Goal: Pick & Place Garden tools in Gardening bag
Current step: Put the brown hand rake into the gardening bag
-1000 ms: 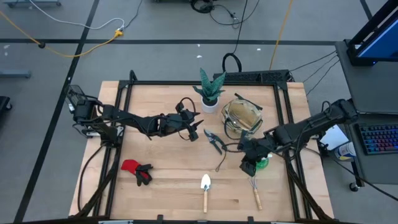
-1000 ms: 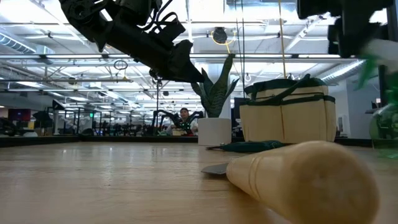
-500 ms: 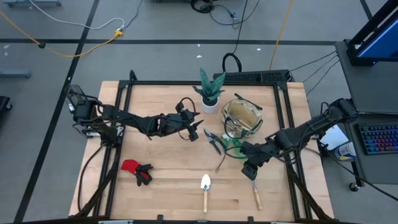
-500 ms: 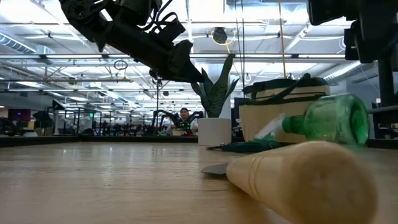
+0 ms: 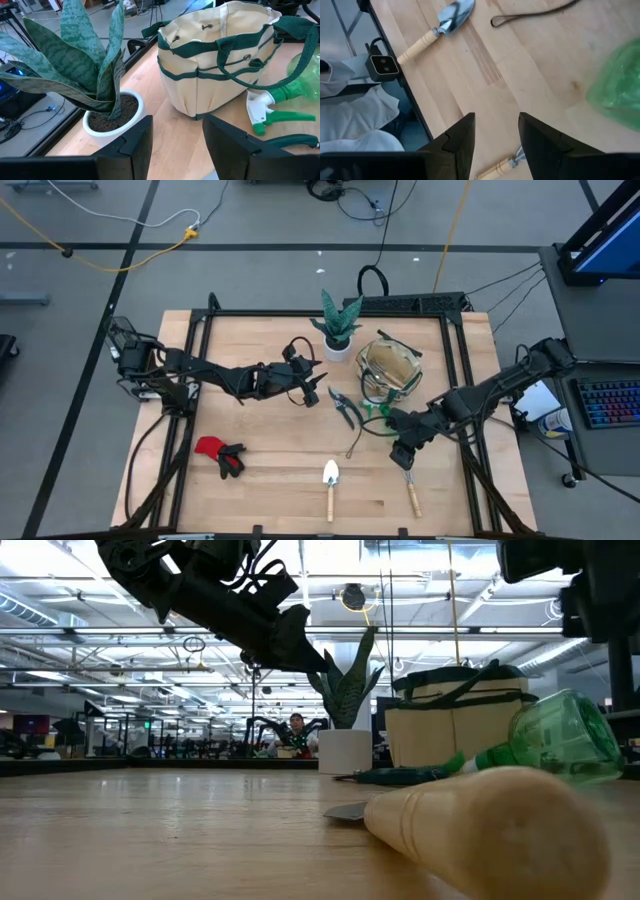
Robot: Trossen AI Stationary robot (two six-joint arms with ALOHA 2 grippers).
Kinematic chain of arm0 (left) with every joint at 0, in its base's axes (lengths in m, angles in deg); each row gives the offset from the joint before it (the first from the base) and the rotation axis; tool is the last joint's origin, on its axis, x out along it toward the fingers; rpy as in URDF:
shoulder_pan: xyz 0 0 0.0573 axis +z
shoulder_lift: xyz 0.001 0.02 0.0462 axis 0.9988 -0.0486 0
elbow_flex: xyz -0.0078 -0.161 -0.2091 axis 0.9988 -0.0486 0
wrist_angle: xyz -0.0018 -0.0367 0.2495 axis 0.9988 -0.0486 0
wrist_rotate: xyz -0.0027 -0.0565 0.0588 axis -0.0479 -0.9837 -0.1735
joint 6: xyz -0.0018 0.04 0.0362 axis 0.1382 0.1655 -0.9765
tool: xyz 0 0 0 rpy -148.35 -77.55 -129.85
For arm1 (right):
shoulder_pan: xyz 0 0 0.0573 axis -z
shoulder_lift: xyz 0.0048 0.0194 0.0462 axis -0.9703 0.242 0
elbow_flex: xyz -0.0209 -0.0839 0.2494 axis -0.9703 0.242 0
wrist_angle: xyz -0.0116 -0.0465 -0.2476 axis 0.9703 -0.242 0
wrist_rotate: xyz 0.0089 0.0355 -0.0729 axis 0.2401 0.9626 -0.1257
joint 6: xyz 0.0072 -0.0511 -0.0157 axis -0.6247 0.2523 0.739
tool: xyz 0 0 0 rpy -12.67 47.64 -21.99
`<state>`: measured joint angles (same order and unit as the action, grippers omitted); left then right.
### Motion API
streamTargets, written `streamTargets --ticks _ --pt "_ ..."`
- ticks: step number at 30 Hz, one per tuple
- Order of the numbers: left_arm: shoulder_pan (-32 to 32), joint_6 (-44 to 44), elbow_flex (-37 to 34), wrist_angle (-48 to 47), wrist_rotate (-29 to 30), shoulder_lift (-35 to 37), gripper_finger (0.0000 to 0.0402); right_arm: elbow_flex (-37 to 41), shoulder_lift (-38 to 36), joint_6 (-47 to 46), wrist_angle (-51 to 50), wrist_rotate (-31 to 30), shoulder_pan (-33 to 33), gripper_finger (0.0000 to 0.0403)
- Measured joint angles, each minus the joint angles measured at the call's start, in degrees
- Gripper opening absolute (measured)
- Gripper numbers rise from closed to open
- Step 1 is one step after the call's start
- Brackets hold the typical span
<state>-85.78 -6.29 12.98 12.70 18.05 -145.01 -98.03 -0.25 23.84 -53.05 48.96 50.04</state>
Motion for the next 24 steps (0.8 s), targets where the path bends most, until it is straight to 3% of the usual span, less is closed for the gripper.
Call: streamTargets --ticks 12,18,24 --pt "-0.02 0.06 0.00 -0.02 0.02 0.00 0.0177 0.28 0.25 -11.13 -0.32 -0.53 -7.05 0.0144" --pt "-0.01 0.06 0.00 -0.02 0.02 0.00 0.0177 5.65 0.27 -19.90 3.09 -2.45 -10.39 0.0144" --pt "-0.01 0.10 0.00 -0.02 0.02 0.00 0.0177 10.68 0.27 -28.17 6.16 2.51 -12.39 0.0144"
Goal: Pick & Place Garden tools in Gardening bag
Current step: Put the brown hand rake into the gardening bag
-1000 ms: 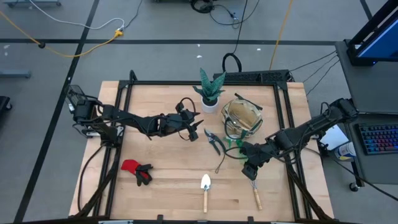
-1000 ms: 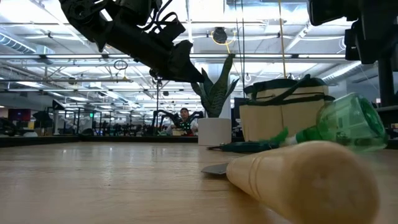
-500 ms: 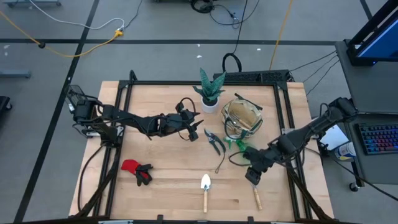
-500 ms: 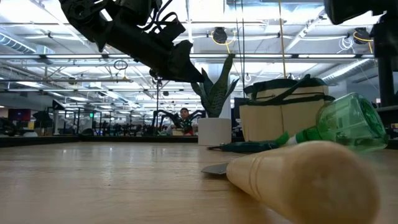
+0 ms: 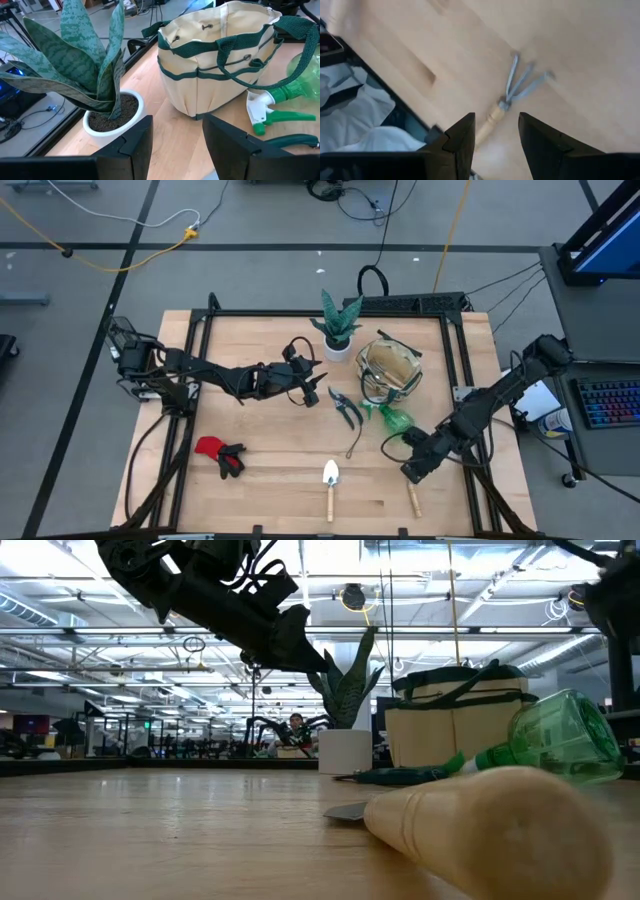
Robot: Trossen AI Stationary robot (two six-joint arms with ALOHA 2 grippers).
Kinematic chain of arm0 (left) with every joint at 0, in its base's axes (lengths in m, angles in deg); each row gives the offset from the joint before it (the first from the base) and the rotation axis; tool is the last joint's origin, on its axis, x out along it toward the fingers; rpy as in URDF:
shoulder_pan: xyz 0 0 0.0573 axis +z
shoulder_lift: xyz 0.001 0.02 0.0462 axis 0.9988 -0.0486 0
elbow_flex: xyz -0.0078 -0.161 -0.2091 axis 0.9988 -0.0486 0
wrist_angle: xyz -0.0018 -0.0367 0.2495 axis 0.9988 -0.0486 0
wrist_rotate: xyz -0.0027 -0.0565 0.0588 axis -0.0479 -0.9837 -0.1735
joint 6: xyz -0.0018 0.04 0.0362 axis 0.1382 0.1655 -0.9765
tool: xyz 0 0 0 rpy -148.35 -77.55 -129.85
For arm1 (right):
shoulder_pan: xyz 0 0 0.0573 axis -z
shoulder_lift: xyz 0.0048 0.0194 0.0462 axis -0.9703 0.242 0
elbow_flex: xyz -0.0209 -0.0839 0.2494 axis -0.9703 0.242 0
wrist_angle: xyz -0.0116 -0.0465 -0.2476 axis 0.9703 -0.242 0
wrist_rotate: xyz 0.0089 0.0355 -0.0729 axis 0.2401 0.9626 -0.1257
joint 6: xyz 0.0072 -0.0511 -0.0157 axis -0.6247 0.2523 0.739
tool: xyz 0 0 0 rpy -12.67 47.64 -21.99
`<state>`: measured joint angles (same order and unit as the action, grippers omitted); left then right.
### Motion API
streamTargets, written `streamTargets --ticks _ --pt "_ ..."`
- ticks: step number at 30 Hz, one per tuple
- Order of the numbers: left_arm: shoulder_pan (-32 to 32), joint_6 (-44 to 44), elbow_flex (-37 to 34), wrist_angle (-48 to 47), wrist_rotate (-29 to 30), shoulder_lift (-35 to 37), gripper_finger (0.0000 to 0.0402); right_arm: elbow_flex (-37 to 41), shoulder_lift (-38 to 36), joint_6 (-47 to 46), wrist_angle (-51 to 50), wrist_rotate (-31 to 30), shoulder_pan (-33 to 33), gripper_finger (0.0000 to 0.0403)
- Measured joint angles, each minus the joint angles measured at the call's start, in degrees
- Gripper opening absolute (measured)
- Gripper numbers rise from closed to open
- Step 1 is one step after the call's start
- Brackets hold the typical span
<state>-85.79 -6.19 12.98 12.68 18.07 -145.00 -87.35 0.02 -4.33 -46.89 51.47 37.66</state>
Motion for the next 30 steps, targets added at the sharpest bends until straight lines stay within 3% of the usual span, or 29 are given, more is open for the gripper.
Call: streamTargets --ticks 11,22,30 --pt "0.00 0.15 -0.01 -0.02 0.02 0.00 0.0177 6.45 -0.02 3.01 3.95 -3.64 -0.69 0.0144" --pt "0.00 0.24 0.00 0.00 0.04 0.00 0.0177 7.11 -0.02 12.04 3.87 -9.26 -0.77 0.0144" --pt "0.00 0.24 0.00 -0.02 0.04 0.00 0.0177 7.11 -0.02 15.39 3.28 -9.60 -0.77 0.0144"
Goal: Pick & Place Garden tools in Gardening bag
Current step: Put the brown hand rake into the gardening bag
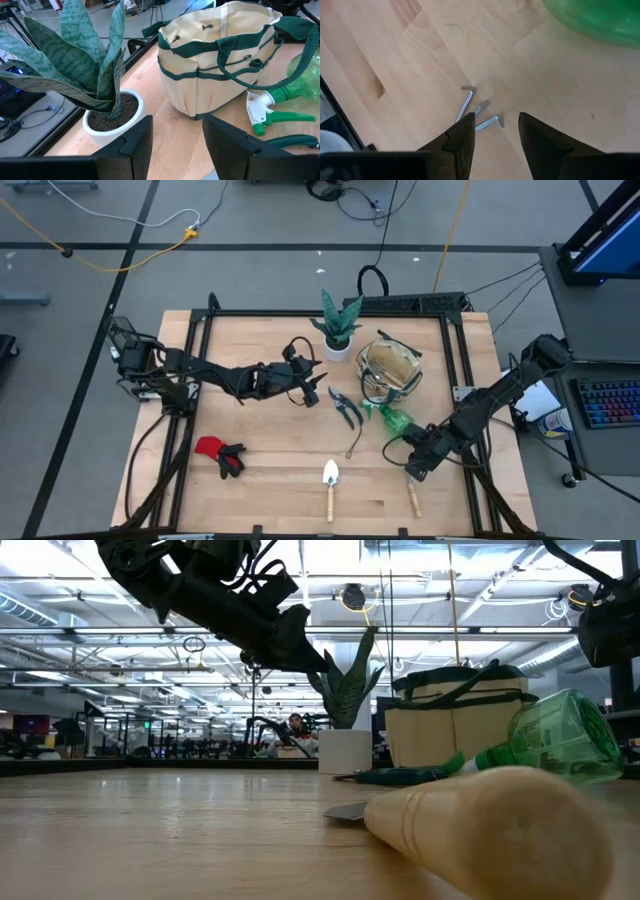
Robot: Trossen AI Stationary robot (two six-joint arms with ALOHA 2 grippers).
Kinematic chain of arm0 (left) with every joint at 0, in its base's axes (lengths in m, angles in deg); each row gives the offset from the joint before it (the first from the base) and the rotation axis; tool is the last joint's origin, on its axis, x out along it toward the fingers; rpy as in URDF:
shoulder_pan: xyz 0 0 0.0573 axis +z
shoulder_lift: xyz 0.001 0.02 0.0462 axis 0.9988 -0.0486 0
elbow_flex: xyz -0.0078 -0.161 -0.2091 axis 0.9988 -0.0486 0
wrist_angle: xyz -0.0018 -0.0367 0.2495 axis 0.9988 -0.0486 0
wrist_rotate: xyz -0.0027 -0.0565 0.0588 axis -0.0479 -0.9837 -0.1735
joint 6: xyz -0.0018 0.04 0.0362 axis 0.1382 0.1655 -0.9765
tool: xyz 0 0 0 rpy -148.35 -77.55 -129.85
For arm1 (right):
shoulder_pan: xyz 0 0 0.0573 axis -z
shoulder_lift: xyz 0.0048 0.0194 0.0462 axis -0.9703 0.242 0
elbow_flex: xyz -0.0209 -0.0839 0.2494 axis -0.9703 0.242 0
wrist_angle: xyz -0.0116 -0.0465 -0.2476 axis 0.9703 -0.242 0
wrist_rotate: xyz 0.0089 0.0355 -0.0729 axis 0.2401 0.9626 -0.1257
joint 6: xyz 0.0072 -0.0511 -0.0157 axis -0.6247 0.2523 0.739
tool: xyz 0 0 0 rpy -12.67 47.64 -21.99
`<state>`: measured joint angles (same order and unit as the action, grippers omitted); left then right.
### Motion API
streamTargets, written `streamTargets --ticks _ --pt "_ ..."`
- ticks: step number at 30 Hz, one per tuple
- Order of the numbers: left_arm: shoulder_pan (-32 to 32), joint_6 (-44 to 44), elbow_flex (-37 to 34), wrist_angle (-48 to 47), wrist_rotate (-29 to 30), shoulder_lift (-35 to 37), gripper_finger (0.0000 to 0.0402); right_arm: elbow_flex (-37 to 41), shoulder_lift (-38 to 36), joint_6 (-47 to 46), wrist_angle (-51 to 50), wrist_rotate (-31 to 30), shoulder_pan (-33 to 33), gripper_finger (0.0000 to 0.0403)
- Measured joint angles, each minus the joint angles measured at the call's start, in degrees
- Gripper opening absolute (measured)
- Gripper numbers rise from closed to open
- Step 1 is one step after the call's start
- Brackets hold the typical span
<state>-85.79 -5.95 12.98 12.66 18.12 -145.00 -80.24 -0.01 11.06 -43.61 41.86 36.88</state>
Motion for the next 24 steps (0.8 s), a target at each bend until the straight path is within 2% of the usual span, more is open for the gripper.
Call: streamTargets --ticks 10,17,24 --pt "0.00 -0.02 0.00 0.00 0.00 0.00 0.0177 0.02 2.32 2.72 2.27 0.41 -1.57 0.0144" --pt "0.00 0.71 -0.01 0.02 0.00 0.00 0.0177 0.38 2.32 3.26 0.47 -3.28 -3.05 0.0144" --pt "-0.02 1.41 0.00 0.02 0.00 0.00 0.0177 6.14 2.24 4.38 10.32 -4.51 -3.02 0.0144"
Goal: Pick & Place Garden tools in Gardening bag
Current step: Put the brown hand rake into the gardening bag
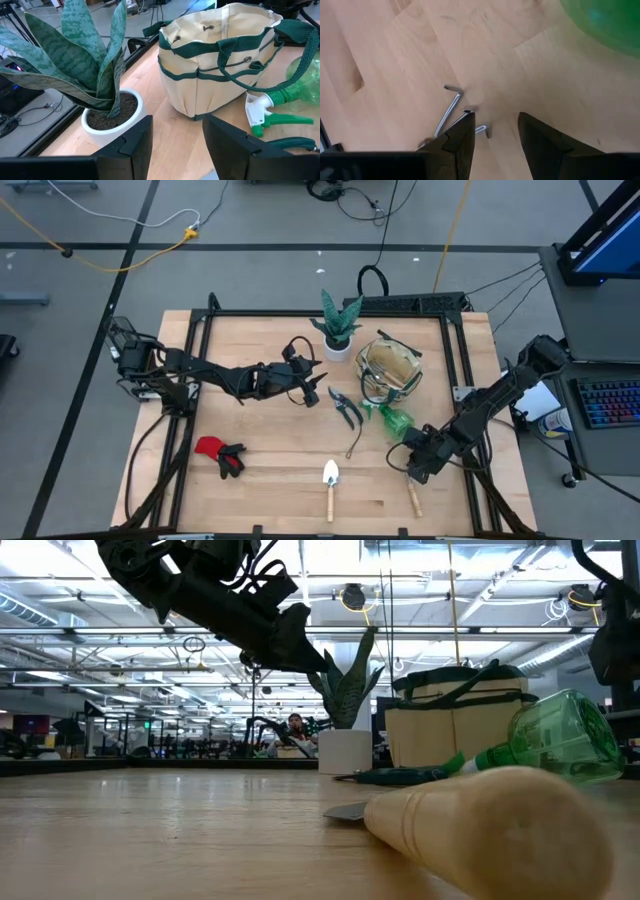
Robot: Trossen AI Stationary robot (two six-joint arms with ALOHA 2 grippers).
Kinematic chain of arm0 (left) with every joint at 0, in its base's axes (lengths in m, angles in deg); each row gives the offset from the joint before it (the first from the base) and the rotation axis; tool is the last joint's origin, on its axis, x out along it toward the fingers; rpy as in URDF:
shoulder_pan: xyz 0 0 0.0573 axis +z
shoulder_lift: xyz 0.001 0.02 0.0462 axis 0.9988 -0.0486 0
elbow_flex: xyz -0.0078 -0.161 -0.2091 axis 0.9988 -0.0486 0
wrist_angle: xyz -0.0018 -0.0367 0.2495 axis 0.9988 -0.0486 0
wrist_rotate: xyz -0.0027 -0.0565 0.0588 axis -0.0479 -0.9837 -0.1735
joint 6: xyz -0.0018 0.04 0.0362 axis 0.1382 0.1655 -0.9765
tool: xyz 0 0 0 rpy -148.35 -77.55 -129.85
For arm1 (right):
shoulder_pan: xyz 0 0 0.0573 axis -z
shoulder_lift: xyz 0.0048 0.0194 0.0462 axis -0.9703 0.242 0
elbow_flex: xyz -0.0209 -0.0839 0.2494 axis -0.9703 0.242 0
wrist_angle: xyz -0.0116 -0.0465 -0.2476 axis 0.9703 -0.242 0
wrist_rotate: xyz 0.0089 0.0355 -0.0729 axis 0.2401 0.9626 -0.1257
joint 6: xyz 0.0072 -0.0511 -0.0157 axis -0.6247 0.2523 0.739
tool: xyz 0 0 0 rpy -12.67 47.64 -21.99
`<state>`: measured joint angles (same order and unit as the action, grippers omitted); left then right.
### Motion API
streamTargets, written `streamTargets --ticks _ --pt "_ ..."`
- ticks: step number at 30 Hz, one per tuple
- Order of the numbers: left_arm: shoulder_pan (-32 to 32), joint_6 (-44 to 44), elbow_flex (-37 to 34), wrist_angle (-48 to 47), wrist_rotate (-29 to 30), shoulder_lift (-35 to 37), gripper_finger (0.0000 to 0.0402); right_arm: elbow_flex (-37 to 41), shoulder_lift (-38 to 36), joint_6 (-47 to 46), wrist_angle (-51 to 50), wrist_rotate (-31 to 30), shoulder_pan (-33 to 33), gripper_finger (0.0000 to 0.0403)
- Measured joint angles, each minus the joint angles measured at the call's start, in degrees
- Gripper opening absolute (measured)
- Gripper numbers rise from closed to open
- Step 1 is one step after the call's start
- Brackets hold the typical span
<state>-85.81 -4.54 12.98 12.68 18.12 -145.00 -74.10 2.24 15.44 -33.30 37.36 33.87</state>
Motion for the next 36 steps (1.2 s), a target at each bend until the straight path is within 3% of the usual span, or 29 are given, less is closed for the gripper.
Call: streamTargets --ticks 7,17,29,36 --pt "0.00 0.10 0.00 0.00 -0.01 0.00 0.0177 1.92 -0.10 4.51 2.07 -0.15 0.00 0.0119" --pt "0.02 0.10 0.00 0.00 0.00 0.00 0.0177 2.10 0.03 10.36 1.63 -0.37 0.02 0.0009" --pt "0.00 0.08 -0.01 0.00 0.00 0.00 0.0177 2.16 -1.88 10.85 2.37 -0.63 0.13 0.0006" --pt "0.02 0.08 -0.02 0.02 -0.02 0.00 0.0177 2.16 -6.53 13.05 4.60 -4.45 0.17 0.0003"
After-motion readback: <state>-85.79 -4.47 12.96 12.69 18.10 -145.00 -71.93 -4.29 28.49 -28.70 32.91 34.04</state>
